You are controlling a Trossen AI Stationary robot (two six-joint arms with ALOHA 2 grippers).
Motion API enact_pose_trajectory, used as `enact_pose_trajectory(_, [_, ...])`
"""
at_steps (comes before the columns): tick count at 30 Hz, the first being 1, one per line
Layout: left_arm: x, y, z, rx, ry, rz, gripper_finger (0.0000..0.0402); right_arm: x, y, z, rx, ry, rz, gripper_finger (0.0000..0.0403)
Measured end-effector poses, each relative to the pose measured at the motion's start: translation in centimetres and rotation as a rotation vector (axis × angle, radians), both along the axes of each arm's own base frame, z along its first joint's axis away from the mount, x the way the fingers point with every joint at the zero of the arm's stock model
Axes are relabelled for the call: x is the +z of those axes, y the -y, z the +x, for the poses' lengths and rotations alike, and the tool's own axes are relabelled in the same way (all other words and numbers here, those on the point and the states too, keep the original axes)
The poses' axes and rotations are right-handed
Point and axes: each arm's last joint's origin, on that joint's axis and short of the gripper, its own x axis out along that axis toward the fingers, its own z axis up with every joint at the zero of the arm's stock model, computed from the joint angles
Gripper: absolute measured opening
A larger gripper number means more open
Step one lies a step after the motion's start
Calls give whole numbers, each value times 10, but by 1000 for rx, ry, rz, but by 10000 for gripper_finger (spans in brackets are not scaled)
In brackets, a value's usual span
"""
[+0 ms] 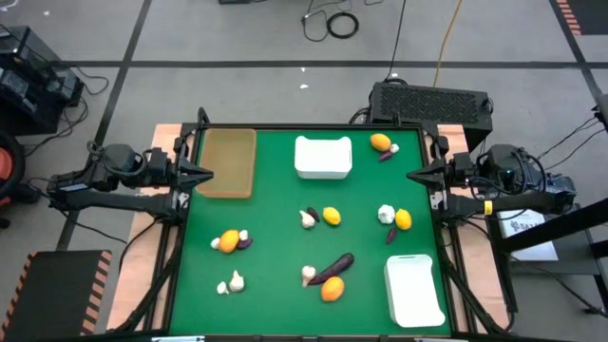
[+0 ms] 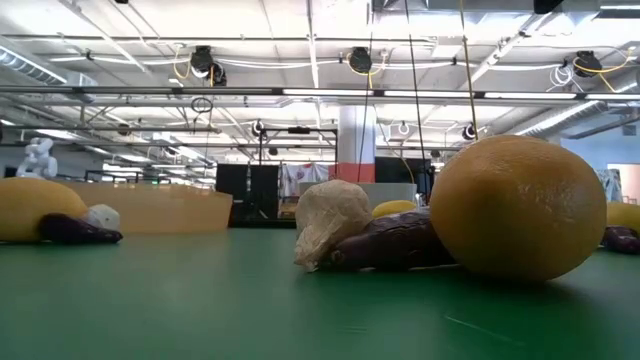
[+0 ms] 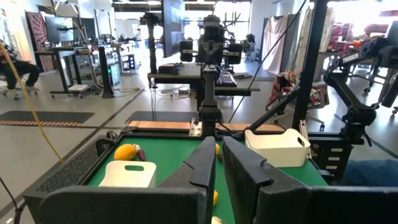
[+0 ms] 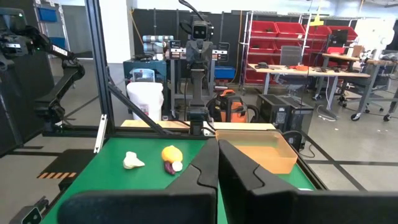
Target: Sort produce into baskets
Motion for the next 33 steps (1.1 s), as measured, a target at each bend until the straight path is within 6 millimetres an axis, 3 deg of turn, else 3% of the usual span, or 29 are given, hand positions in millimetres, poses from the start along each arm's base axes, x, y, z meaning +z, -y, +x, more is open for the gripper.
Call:
enact_pose_trajectory(11, [1,0,0,1,12,13,39,0,0,0,0,1,0,0])
enact_pose_trajectory(18, [1,-1,5,31,1,-112,38,0,0,0,-1,0,183,0])
enact_pose_trajectory(23, [-5,-2,19,84,-56,-154,38,-1,1,2,-39,-13,229,0])
enact_pose_trajectory(27, [-11,-2,34,91,-118,-229,38,-10,2,18,-66,-36,157,0])
enact_pose_trajectory(33, [-24,-2,63,109,-249,-195,38,-39,4,68,-133,-68,68,0])
